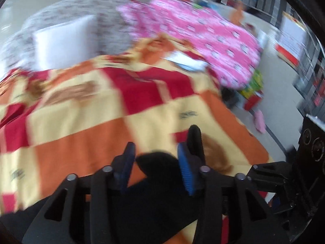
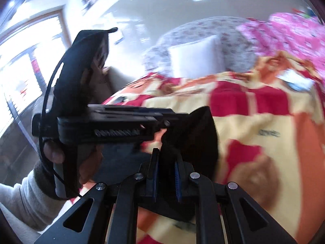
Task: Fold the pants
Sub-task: 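Grasp the black pants leg end with the right gripper while the left gripper grasps beside it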
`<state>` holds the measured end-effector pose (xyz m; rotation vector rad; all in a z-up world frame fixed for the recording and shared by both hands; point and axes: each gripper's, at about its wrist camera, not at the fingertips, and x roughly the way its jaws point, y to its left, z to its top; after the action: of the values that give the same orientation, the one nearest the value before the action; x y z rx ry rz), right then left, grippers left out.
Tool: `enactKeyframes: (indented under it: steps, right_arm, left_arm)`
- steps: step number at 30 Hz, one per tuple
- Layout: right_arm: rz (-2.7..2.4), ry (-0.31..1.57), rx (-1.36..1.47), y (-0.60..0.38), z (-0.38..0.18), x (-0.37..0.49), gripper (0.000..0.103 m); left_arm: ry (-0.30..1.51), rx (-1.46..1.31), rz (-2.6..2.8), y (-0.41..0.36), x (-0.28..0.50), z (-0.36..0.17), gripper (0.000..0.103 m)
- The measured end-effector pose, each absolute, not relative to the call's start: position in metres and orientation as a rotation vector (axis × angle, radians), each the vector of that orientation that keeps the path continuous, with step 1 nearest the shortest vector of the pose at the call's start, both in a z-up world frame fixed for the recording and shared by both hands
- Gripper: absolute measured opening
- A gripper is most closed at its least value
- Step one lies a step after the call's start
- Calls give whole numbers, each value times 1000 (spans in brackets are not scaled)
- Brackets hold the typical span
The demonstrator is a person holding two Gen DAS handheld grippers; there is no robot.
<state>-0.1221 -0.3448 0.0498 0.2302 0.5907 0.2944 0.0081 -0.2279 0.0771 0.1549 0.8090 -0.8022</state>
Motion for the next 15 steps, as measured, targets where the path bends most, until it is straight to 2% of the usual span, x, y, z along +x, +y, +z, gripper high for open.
enactKeyframes:
  steps: [5,7,9,10,14,15]
  right_arm:
    - [465,719,217,-274,10,-74,10]
    - [525,795,213,-248,-11,-60,14]
    - [541,876,213,-234,-22,-55,26]
    - [558,882,225,-236,-19,-58,27]
    - [502,747,224,-281,19,-92,57]
    - [444,716,219,-297,26,-98,58]
  left_arm:
    - [837,125,-637,-158,15,56,53]
    - [871,107,-590,-139,16,42,53]
    - [909,74,-555,-122,16,28,53]
    - [924,56,-549,-117,13,25,53]
    - [959,-16,-568,-108,2,14,54]
    - [959,-23,-577,-108,-3,13,60]
